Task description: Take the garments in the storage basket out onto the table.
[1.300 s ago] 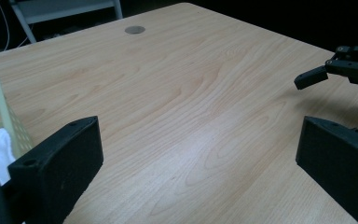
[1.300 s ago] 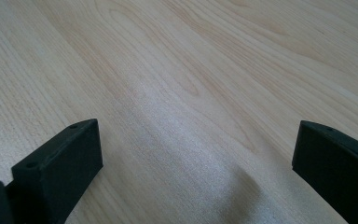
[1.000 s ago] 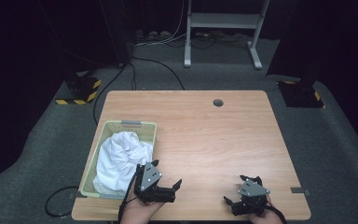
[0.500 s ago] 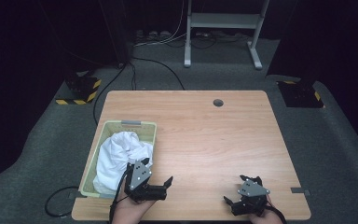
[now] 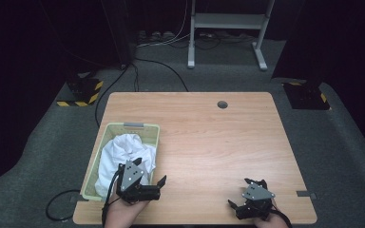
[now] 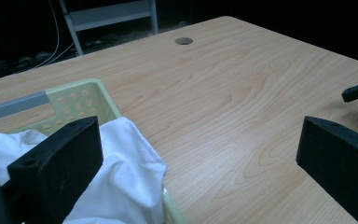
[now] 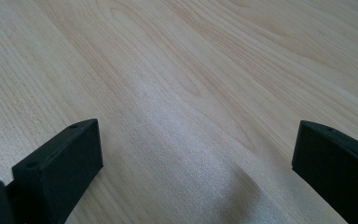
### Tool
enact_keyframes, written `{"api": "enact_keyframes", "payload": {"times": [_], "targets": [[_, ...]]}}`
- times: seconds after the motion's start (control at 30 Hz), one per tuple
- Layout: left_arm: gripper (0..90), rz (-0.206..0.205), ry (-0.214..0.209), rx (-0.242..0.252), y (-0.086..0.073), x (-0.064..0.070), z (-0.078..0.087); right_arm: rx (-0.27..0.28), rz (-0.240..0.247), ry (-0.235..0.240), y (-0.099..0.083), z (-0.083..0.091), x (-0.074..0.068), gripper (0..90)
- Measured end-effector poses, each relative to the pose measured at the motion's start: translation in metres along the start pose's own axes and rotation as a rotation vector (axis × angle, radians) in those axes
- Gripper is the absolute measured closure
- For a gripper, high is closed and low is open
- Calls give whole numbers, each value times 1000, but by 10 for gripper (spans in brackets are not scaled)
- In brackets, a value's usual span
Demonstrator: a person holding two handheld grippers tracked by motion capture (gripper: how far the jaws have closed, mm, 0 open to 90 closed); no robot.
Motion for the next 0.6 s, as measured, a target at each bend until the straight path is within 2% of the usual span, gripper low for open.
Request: {"api": "enact_keyframes", "payload": {"times": [0.6], "targets": [[8, 17, 64, 8, 1, -30, 17, -2, 2, -3, 0, 0, 0, 11]]}}
Point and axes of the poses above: each handheld gripper's, and its own axes: z roughly backward along the jaws, y roughly out of its top, x roughly to its right, the point moved 9 cm from there along -z, roughly forward along the jaws, and after that the axes turned 1 degree about -y, right-handed, at the moved point
